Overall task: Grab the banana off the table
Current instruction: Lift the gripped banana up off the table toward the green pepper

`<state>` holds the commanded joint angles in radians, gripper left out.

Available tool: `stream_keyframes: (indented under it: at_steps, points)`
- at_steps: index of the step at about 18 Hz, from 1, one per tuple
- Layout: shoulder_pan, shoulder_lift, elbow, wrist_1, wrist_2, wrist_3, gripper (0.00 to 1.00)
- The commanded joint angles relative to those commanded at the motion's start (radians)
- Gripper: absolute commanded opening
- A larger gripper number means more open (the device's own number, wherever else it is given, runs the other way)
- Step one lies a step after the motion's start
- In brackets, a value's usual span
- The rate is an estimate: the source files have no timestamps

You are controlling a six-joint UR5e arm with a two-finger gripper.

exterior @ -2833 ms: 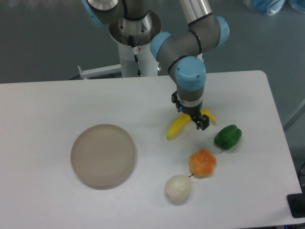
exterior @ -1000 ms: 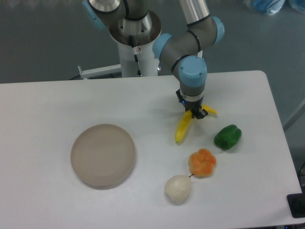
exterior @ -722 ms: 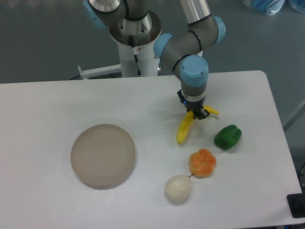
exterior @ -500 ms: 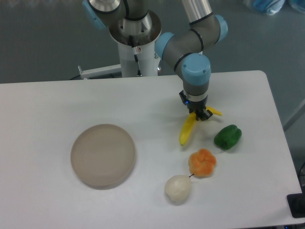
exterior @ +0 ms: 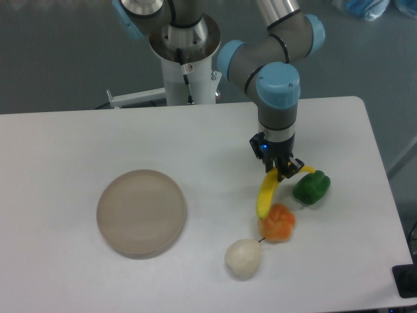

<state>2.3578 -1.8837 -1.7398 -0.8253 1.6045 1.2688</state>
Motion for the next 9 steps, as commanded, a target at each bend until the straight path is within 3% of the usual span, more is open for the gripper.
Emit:
stream_keyframes:
  at_steps: [6,9]
  points:
    - [-0.028,-0.025,0.077,-0.025,0.012,-0.026,0.36]
    - [-0.031,-0.038,0.082,-0.025,0.012,-0.028,0.36]
